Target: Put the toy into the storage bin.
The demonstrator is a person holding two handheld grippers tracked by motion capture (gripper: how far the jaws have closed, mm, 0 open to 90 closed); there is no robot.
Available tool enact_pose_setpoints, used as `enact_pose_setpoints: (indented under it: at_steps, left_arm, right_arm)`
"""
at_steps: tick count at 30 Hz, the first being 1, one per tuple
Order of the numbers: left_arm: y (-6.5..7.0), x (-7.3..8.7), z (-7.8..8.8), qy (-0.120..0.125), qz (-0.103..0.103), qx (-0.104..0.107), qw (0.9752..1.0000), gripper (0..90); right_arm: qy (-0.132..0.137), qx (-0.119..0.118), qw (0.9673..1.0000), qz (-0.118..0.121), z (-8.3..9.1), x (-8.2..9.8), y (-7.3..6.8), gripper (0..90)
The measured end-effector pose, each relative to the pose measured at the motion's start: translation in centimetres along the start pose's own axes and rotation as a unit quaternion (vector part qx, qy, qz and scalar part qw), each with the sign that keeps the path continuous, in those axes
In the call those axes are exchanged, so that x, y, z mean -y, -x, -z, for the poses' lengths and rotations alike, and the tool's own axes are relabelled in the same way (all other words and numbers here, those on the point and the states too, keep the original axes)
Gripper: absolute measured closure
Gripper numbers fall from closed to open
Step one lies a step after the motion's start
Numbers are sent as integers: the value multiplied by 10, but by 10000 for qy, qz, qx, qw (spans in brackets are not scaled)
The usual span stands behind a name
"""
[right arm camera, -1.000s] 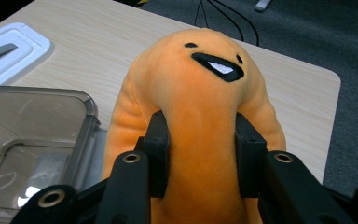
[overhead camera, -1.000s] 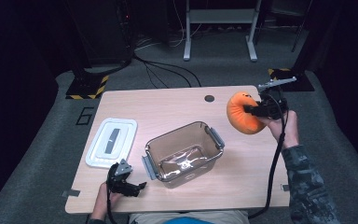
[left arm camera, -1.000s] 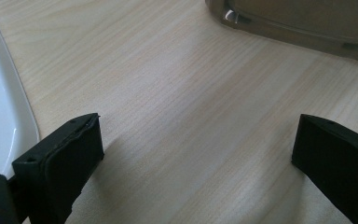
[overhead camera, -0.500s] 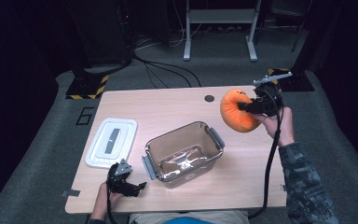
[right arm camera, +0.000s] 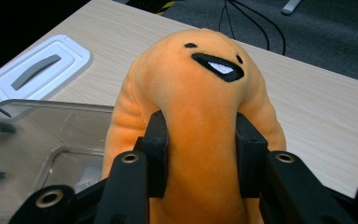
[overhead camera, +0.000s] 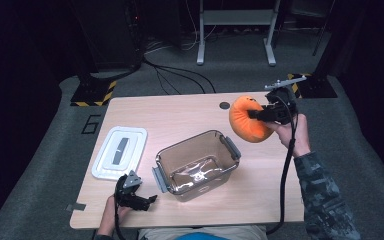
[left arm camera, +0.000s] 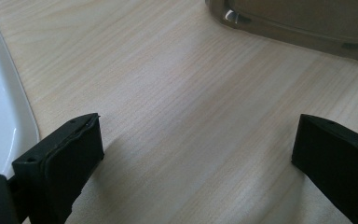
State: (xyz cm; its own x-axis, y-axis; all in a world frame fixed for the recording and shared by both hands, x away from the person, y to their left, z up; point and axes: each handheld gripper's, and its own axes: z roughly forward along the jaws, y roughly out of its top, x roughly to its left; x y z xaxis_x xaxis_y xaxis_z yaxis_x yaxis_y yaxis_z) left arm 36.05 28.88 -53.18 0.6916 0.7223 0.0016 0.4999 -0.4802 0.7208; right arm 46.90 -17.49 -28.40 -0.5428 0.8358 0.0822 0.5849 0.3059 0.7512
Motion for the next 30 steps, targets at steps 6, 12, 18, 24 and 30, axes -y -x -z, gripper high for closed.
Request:
enact_pose_setpoints:
  at_steps: [6,12,18,24,30]
  left_arm:
    - [0,0,0,0,0,0,10000,15]
    - [0,0,0,0,-1,-1,10000,15]
    - [0,0,0,-1,-2,-1,10000,16]
    - [0,0,0,0,-1,-1,10000,15]
    - [0,0,0,-5,-2,1,10000,16]
  right_arm:
    - [-48,-83,10000,-5,-3,-4,-8,633]
    - [-84,-156,9998,16,-7,-8,-18,631]
    - [-106,-288,9994,130,-12,-11,-28,631]
    - [-152,-396,9988,232,-19,-15,-40,630]
    - [-243,-523,9978,325,-26,-16,-51,630]
